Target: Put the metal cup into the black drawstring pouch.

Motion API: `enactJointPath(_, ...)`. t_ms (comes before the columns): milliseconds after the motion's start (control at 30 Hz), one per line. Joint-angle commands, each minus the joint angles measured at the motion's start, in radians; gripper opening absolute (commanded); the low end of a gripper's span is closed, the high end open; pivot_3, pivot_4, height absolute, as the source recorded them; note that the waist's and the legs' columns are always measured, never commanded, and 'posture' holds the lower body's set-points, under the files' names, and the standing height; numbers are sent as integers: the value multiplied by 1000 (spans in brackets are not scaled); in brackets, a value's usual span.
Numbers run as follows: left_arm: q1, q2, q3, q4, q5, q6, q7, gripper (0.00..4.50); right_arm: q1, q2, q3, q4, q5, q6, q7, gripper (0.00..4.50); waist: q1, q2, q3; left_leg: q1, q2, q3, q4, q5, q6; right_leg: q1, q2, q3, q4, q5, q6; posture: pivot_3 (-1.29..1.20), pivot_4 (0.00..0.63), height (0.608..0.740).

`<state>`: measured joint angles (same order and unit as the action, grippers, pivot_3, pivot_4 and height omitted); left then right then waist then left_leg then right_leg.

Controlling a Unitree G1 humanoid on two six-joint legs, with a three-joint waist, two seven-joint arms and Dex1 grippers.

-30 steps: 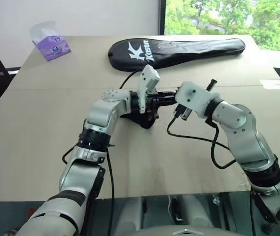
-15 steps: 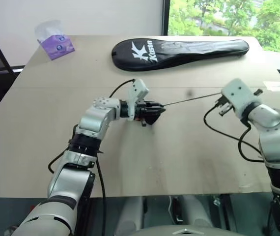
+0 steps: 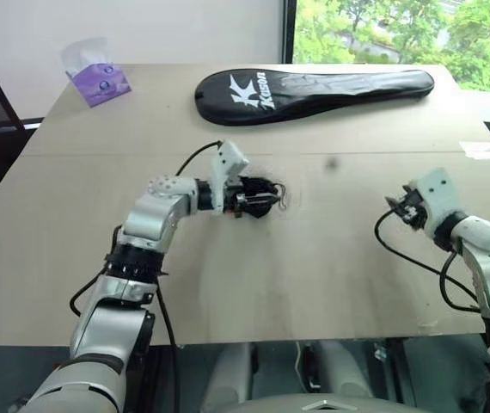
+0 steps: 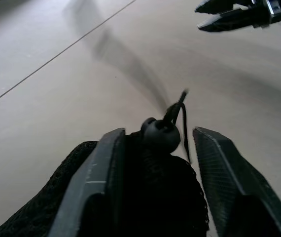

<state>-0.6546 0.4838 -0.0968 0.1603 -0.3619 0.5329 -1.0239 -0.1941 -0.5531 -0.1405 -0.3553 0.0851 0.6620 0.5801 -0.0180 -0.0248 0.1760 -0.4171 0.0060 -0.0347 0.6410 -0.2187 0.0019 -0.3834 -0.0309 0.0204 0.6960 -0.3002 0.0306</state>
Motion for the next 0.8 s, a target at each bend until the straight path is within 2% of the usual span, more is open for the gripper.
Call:
enactJointPath(33,60,14,105,-174,-73,66,76,3987,77,16,-106,-176,122,29,23,3856,1,0,0,0,0,0,0,0,0,0,0,1,0,0,0,0,150,740)
enactJointPath(67,93,16,135,-221,-88,81,105,3987,114,24,-131,-219,160,28,35,4397,2,0,0,0,0,0,0,0,0,0,-1,1,0,0,0,0,150,740)
enactJointPath(100,127,8,170,-258,-113,85,125,3987,148,33,-153,-257,194,29,41,4454,3,0,0,0,0,-1,0,0,0,1,-1,1,0,0,0,0,150,740)
enactJointPath(200,263,-4,262,-351,-132,22,179,3987,226,40,-178,-348,254,-13,58,4454,0,0,0,2,1,0,1,-1,1,3,-3,1,-1,0,0,0,150,740)
enactJointPath(333,440,10,354,-432,-122,-36,237,3987,250,59,-160,-416,310,-34,38,4454,0,1,-1,4,1,0,1,-1,1,4,-3,2,0,0,0,0,150,740)
enactJointPath(467,558,16,420,-481,-139,-32,290,3987,279,61,-128,-435,279,-86,5,4454,12,0,-1,3,1,-3,2,-1,1,5,-3,-2,0,0,0,0,150,740)
enactJointPath(567,653,16,479,-501,-143,-50,308,3987,332,47,-92,-418,201,-157,-19,4454,11,0,-1,3,0,-2,3,-1,2,5,-3,-1,-1,0,0,0,150,740)
enactJointPath(800,734,-19,547,-498,-149,-109,382,3987,355,112,-62,-342,186,-231,-74,4454,7,0,-2,4,1,-2,2,-2,2,5,-3,-2,-1,0,0,0,150,740)
